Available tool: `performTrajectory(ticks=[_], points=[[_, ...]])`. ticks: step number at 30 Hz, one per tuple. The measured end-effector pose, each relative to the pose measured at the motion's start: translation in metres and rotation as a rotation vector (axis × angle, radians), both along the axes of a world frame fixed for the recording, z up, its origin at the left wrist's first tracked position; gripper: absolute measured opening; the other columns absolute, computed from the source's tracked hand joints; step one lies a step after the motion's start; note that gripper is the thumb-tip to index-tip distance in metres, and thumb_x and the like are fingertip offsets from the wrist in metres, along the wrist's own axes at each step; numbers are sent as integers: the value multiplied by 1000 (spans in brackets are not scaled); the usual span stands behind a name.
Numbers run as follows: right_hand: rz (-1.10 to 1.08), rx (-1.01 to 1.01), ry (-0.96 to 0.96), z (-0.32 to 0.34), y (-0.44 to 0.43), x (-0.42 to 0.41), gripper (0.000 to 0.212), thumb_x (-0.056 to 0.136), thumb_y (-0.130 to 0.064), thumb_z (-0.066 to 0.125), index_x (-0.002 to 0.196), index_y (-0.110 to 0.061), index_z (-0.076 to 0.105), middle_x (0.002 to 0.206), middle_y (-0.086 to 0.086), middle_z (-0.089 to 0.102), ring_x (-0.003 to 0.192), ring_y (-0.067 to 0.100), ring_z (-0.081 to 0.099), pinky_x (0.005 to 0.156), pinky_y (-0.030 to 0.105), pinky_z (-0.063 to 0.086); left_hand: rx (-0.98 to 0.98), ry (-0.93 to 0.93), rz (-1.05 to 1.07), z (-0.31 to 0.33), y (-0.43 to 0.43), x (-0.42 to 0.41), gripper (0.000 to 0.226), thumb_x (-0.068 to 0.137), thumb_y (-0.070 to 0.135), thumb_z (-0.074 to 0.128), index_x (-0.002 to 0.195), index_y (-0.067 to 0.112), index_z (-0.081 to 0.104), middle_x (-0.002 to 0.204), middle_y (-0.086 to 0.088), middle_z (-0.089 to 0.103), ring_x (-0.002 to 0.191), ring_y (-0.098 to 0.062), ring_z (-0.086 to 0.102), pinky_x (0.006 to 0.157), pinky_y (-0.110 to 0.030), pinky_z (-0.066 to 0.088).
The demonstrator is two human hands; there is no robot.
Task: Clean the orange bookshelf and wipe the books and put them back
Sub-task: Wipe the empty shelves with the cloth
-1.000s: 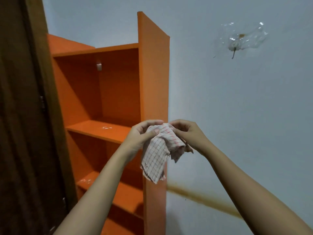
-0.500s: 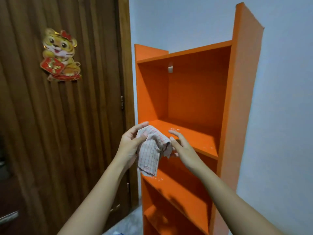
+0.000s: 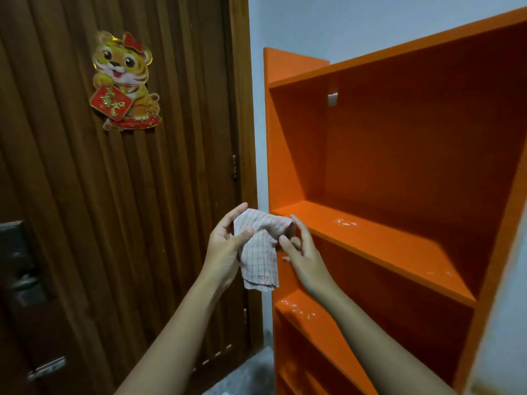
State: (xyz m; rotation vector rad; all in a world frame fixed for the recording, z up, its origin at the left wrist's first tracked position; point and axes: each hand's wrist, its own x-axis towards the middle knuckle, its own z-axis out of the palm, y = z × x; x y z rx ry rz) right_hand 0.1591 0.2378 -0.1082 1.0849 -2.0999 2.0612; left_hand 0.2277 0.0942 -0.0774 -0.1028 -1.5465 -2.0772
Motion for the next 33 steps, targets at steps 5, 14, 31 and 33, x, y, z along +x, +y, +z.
performTrajectory(ticks=[5, 14, 31, 33], points=[[77, -42, 19, 9, -33, -45, 44, 92, -25, 58, 129, -38, 38, 124, -17, 49, 117, 0, 47, 98, 24, 44, -54, -2, 42, -3, -24, -33, 45, 86, -3, 58, 125, 19, 54, 112, -3, 61, 94, -15, 68, 76, -32, 59], [56, -35, 130, 23, -81, -126, 9, 90, -14, 60, 96, -18, 65, 95, -5, 66, 94, 12, 61, 78, 28, 48, -413, -84, 366, -8, -74, -84, 36, 81, 10, 70, 112, 24, 60, 117, 8, 59, 114, -15, 56, 92, -39, 53], [144, -204, 103, 47, -109, -155, 12, 87, -18, 65, 98, -23, 62, 96, -3, 64, 89, 8, 62, 70, 21, 50, -589, 36, 348, 10, -100, -110, 24, 88, 15, 60, 112, 12, 60, 109, 0, 64, 102, -15, 64, 76, -31, 58], [133, -203, 109, 55, -103, -161, 22, 82, -18, 71, 100, -26, 62, 103, -1, 65, 96, 10, 63, 74, 23, 53, -574, 96, 336, 19, -96, -122, 22, 88, 14, 60, 109, 14, 61, 107, 1, 64, 101, -14, 64, 77, -30, 58]])
